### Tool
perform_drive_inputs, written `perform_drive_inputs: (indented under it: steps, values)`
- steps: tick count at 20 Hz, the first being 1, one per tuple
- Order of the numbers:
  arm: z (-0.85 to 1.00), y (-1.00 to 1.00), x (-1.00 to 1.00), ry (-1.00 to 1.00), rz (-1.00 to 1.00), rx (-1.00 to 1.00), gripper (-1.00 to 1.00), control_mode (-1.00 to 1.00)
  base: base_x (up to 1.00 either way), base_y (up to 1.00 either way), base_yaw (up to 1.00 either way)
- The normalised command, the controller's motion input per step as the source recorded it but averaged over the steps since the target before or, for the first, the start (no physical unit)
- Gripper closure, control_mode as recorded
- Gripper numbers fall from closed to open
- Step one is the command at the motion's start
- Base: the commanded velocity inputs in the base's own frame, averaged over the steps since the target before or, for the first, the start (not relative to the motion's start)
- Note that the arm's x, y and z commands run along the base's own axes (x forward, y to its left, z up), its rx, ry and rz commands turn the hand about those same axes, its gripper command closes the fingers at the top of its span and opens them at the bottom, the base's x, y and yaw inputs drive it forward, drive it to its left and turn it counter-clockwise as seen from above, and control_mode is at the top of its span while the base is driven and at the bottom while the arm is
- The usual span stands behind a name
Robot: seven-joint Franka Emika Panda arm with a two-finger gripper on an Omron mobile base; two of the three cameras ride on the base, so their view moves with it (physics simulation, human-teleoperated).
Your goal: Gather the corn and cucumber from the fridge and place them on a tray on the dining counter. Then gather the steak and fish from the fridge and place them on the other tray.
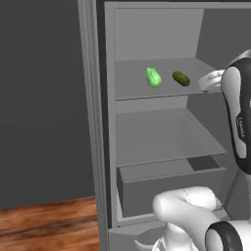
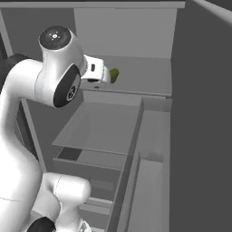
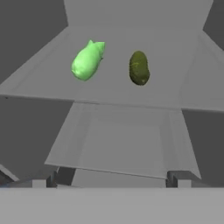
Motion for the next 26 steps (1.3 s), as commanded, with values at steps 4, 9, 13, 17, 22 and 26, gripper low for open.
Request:
perform_drive_inputs:
  steps: [4,9,13,17,22,26]
  values:
    - [-0.01,-0.31,0.81,0.13,0.0,0.0,-1.0,-1.0,0.0,0.0,0.0]
    - [-0.05,-0.07,0.86,0.15,0.03,0.0,-1.0,-1.0,0.0,0.0,0.0]
    - [-0.19,-0.04,0.74,0.13,0.05,0.0,-1.0,-1.0,0.0,0.0,0.0]
    - [-0.29,-0.05,0.67,0.1,0.06,0.0,-1.0,-1.0,0.0,0.0,0.0]
    - [-0.26,-0.02,0.63,0.07,0.05,0.0,-1.0,-1.0,0.0,0.0,0.0]
    - [-0.16,-0.02,0.38,0.0,0.01,-0.01,-1.0,-1.0,0.0,0.0,0.0]
